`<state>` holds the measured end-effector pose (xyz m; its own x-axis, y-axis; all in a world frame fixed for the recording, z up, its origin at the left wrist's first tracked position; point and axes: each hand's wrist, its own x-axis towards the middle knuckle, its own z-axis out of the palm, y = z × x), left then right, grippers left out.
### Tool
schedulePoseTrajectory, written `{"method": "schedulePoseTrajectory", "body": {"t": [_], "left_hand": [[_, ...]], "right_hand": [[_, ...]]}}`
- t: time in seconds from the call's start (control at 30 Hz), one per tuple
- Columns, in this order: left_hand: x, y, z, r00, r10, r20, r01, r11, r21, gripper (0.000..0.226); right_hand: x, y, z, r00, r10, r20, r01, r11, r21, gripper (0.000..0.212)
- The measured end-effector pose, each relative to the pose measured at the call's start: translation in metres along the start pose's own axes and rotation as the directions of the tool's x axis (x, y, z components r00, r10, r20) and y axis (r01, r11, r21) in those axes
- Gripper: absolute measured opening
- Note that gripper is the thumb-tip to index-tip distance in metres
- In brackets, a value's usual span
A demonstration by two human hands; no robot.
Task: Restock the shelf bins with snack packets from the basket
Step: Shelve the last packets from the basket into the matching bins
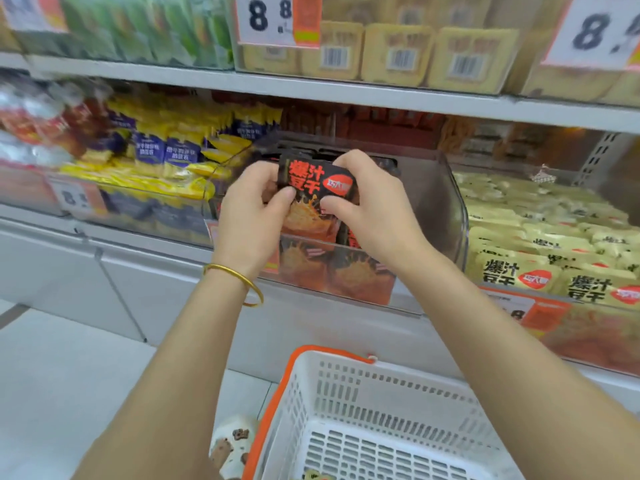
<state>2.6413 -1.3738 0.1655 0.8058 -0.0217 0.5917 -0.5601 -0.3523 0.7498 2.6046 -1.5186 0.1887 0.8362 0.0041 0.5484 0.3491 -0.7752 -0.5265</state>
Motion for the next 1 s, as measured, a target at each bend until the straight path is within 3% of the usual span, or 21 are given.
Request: {"method": "schedulePoseTrajectory", "body": {"t": [0.17, 0.23, 0.3, 0.37, 0.47, 0.57, 0.7, 0.8, 0.9, 0.93, 1.0], "left_hand": [[0.007, -0.009, -0.004, 0.998, -0.009, 0.056, -0.001, 0.986, 0.165, 0.009], [0.009, -0.008, -0.005, 0.999, -0.009, 0.047, 0.003, 0.992, 0.129, 0.011], [0.011, -0.009, -0.005, 0.999, -0.022, 0.034, 0.018, 0.995, 0.100, 0.016], [0.012, -0.016, -0.003, 0.998, 0.006, 0.055, -0.017, 0.981, 0.196, 0.013], [0.016, -0.028, -0.005, 0.998, -0.021, 0.055, -0.007, 0.889, 0.458, 0.010], [0.013, -0.028, -0.007, 0.992, -0.116, 0.043, 0.070, 0.813, 0.578, 0.017], [0.005, -0.028, -0.006, 0.994, -0.048, 0.097, -0.033, 0.716, 0.698, 0.021], [-0.005, -0.026, -0.010, 0.990, 0.143, 0.018, -0.114, 0.699, 0.706, 0.023], [-0.025, -0.016, -0.014, 0.963, 0.269, -0.021, -0.198, 0.759, 0.620, 0.018], [-0.035, -0.013, -0.012, 0.966, 0.255, 0.051, -0.235, 0.776, 0.585, 0.018], [-0.062, -0.011, 0.000, 0.941, 0.115, 0.318, -0.278, 0.798, 0.535, 0.020]], "right_hand": [[0.006, 0.004, 0.004, 1.000, 0.003, 0.019, -0.001, 0.996, -0.094, 0.023], [0.015, 0.005, 0.005, 0.999, -0.019, 0.026, 0.023, 0.982, -0.190, 0.023], [0.022, 0.005, 0.007, 0.997, -0.005, 0.083, 0.026, 0.966, -0.258, 0.022], [0.025, 0.007, 0.011, 0.988, 0.025, 0.151, 0.023, 0.952, -0.306, 0.022], [0.026, 0.009, 0.018, 0.978, 0.018, 0.208, 0.066, 0.919, -0.388, 0.023], [0.026, 0.005, 0.027, 0.968, -0.019, 0.251, 0.149, 0.846, -0.512, 0.031], [0.024, 0.002, 0.036, 0.958, -0.035, 0.286, 0.215, 0.748, -0.628, 0.029], [0.011, 0.005, 0.027, 0.977, -0.109, 0.181, 0.198, 0.777, -0.597, 0.028], [-0.027, 0.010, 0.010, 0.963, -0.231, -0.140, 0.162, 0.909, -0.385, 0.018], [-0.044, 0.015, 0.009, 0.957, -0.226, -0.181, 0.159, 0.932, -0.325, 0.015], [-0.081, 0.034, 0.017, 0.990, -0.115, -0.079, 0.094, 0.968, -0.232, 0.011]]}}
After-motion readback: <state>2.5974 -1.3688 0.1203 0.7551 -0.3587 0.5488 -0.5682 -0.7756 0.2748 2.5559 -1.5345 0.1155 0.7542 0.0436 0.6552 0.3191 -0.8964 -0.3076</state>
